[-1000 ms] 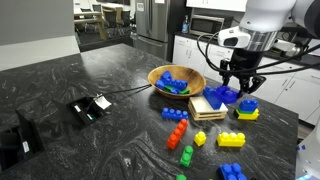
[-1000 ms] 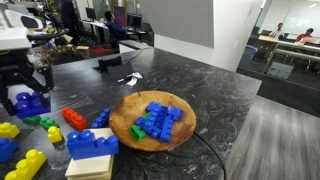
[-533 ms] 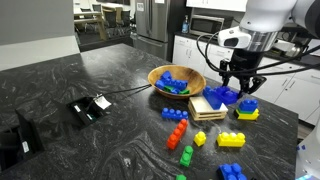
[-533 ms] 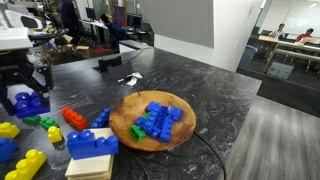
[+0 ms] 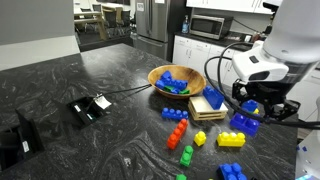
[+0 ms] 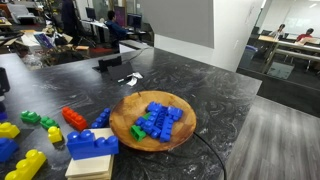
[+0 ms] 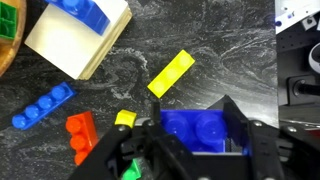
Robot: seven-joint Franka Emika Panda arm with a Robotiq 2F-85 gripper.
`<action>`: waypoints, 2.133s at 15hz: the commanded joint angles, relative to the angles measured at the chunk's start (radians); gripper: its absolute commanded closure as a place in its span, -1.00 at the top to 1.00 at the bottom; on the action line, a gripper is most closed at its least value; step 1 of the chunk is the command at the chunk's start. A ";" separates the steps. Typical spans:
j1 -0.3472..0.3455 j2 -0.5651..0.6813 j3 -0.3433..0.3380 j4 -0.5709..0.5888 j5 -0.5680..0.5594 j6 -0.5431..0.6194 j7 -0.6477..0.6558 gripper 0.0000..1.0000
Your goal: Pick up one of the blue block from the table and move it to the left.
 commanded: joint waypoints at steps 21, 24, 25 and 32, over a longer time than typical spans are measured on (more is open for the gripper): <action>0.112 0.057 0.183 -0.024 0.081 0.102 0.345 -0.24; 0.130 0.027 0.192 -0.072 0.153 0.172 0.462 -0.24; 0.135 0.018 0.193 -0.091 0.179 0.209 0.492 -0.24; 0.137 0.058 0.192 -0.050 0.145 0.148 0.456 -0.24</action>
